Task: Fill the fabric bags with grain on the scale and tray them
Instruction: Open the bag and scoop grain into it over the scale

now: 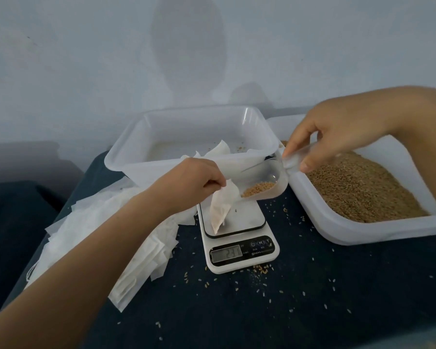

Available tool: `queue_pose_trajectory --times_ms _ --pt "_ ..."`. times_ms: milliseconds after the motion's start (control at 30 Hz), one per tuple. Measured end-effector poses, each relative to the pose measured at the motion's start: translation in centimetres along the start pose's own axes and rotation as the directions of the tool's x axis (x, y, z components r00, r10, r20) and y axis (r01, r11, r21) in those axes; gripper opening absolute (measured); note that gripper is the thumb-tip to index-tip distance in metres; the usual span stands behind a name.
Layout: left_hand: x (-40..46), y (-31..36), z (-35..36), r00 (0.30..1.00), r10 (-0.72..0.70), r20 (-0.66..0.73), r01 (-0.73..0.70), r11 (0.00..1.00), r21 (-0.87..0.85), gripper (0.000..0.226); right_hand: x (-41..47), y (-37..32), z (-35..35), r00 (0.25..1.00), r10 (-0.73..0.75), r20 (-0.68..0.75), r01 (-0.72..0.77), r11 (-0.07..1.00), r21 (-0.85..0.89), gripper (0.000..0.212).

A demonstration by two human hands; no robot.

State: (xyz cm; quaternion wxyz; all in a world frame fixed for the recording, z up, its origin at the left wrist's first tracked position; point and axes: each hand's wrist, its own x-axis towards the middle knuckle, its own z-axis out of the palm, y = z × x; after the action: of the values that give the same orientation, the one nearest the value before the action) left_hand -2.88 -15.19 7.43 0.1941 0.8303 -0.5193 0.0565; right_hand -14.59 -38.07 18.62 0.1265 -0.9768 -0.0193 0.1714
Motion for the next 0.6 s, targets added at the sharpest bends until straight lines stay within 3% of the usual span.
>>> queue_pose_trajectory --times_ms 600 --pt "0.0 -0.4 -0.7 0.998 0.046 0.050 -0.044 0.998 -0.036 0.013 1.6 -1.7 -2.8 0.995 0.094 0.029 -0.091 0.989 -0.113 0.017"
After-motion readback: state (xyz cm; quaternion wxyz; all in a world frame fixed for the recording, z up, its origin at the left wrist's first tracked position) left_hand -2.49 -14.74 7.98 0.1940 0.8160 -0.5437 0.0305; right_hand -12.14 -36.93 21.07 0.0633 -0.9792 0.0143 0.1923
